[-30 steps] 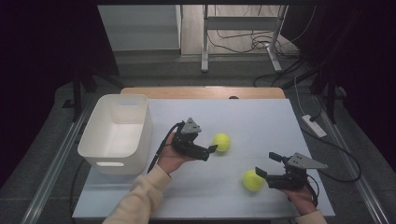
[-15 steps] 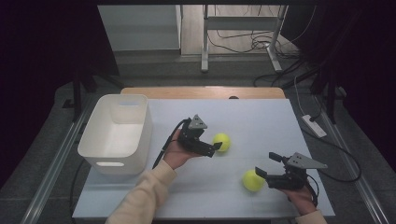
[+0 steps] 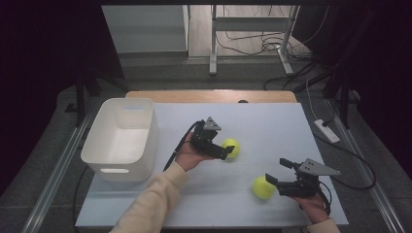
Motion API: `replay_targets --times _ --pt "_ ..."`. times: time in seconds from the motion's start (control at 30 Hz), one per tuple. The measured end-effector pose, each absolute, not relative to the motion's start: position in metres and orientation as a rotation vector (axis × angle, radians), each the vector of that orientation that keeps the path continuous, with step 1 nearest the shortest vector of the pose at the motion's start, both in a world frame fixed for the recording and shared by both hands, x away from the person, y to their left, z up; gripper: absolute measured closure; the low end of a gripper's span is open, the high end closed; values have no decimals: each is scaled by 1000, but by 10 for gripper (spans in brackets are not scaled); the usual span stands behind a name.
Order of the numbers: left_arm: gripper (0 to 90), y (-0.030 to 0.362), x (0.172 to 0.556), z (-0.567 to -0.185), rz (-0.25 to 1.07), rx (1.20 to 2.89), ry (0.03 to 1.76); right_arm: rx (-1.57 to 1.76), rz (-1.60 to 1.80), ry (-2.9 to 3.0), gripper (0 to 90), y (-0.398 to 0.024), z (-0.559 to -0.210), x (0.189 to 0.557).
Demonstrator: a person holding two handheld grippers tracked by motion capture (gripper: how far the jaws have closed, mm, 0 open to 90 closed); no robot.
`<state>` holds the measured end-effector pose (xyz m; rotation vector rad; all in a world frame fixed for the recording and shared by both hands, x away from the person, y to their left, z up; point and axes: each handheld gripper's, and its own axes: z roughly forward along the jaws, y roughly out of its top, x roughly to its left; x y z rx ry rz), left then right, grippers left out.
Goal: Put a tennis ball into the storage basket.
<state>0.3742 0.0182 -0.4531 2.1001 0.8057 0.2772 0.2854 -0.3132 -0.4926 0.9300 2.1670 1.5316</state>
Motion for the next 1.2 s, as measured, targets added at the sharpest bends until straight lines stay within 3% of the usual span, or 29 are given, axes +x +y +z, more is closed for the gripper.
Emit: replay_targets --times 1.2 --pt "33 -1 402 -481 218 2149 882 922 1522 2178 134 -312 -493 286"
